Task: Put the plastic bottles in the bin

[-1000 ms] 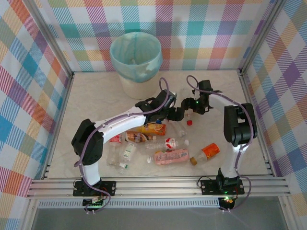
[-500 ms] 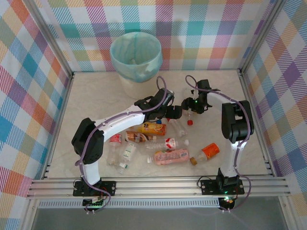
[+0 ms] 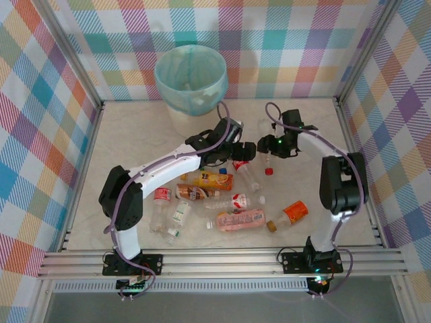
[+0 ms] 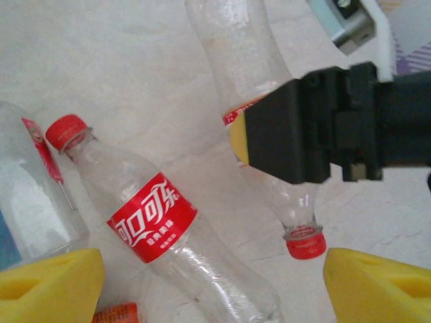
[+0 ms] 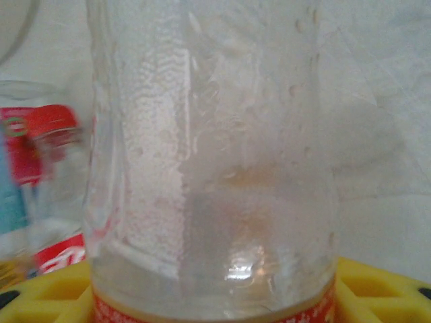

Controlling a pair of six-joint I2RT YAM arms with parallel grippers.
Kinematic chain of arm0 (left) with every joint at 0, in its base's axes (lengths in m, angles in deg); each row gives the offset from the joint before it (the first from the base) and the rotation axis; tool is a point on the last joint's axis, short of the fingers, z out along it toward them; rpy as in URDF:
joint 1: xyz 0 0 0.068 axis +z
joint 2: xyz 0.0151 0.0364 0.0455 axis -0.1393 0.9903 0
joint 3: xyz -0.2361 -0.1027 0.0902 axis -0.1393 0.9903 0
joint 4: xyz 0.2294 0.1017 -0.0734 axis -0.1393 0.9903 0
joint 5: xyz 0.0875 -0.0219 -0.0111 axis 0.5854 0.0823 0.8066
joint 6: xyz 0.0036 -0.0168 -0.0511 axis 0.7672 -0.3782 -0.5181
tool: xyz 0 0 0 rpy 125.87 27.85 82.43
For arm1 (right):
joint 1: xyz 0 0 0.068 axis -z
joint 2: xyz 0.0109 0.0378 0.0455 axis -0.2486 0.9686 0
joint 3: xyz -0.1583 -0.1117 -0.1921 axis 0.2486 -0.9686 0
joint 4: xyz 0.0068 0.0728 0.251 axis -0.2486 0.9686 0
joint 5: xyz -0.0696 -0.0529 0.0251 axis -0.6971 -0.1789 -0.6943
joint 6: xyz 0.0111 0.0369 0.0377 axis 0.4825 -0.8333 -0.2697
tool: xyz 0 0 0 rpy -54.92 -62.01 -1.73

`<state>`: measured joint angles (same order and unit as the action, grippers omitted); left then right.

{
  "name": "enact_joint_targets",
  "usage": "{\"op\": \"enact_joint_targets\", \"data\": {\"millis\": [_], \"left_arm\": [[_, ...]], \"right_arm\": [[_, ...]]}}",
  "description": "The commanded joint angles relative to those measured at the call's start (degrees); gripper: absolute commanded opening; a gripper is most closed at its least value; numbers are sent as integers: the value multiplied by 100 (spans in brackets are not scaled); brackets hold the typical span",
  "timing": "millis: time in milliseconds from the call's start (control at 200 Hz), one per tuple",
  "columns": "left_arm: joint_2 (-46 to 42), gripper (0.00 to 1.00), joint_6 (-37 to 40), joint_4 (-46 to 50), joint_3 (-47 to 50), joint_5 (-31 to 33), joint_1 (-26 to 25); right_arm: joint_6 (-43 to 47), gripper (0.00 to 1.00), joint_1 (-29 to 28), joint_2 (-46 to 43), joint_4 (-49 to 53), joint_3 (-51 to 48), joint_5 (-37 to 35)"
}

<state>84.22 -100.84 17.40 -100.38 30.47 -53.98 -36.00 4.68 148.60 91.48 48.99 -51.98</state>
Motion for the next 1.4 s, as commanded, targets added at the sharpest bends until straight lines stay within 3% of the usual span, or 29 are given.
{"op": "enact_joint_targets", "data": {"millis": [0,245,550,910,1395], "left_arm": [[-576,85,184,227,-383,-102,60],[-1419,86,345,206,-567,-30,163],[-2152,89,166,3,-635,-930,335],[-2571,88,-83,-332,-177,-1483,335],[-2841,81,-54,-504,184,-1183,335]], "right_arm": [[9,59,-50,-733,60,-217,326],[-154,59,-263,-2234,-90,-740,1139],[158,58,-991,-3675,-1006,-960,2247],[443,58,-1675,-3915,-1500,-916,2524],[693,58,-2130,-3849,-1621,-990,2373]]}}
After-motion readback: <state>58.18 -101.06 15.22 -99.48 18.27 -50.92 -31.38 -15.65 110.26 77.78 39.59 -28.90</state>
